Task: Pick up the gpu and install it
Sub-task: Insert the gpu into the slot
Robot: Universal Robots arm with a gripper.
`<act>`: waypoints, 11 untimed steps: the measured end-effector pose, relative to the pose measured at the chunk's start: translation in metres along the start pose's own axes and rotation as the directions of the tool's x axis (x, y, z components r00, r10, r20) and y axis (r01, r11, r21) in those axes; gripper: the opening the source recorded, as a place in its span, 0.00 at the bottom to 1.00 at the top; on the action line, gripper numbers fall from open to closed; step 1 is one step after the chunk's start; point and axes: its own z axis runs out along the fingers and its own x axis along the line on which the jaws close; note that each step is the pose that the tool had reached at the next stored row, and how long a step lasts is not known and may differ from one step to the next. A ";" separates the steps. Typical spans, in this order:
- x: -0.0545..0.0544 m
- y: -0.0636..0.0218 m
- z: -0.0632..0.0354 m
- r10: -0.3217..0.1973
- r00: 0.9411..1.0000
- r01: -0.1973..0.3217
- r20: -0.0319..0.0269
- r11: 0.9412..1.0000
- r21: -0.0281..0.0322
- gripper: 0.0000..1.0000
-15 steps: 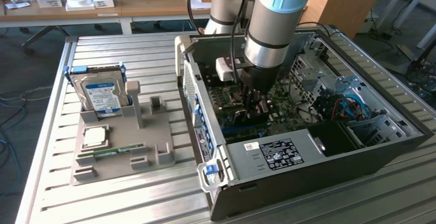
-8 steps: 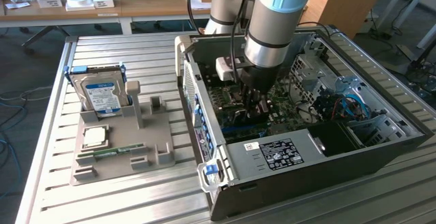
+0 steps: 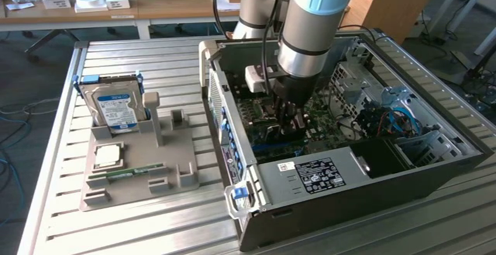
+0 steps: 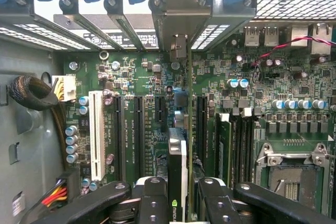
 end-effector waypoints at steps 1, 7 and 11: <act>0.000 0.0001 0.0002 0.000 1.000 0.000 0.000 1.000 0.000 0.27; 0.000 0.0005 0.0012 0.000 1.000 0.000 0.000 1.000 0.000 0.27; 0.000 0.0005 0.0022 0.000 1.000 0.000 0.000 1.000 0.000 0.27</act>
